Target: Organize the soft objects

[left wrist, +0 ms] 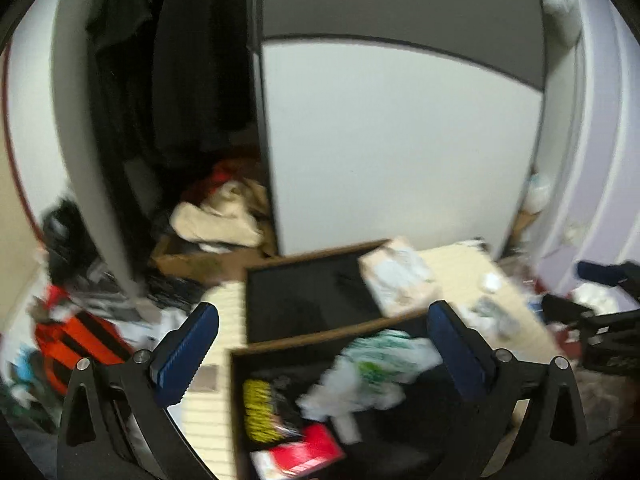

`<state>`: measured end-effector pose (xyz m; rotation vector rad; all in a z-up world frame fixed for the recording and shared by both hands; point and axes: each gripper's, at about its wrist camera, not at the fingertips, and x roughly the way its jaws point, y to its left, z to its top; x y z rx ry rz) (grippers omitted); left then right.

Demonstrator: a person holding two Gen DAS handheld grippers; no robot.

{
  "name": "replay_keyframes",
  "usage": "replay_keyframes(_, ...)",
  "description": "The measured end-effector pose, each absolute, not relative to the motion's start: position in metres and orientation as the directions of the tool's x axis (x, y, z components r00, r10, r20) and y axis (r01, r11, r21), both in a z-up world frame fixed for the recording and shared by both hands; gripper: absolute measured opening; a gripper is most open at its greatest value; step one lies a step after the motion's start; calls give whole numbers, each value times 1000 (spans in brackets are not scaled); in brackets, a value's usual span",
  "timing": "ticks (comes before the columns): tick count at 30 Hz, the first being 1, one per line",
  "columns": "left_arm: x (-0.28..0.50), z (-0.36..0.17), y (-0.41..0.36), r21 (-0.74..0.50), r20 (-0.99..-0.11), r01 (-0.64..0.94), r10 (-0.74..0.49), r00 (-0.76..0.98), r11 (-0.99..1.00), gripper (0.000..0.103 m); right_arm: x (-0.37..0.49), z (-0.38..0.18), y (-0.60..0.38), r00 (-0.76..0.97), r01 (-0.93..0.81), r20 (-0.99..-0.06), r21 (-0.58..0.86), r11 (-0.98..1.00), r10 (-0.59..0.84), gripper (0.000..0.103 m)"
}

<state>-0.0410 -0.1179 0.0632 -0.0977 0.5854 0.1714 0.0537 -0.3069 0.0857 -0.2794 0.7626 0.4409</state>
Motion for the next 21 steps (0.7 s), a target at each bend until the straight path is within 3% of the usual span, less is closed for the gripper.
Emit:
replay_keyframes(8,-40,55,-131,-124,-593,-114,18,805,986,103,52,86,-305,626,-502,-721,-80,861,297,81)
replay_keyframes(21,-43,54,-133,-44,-578,-117,70,813,992,103,48,78,-296,600,-533,-752,-120,838,273,81)
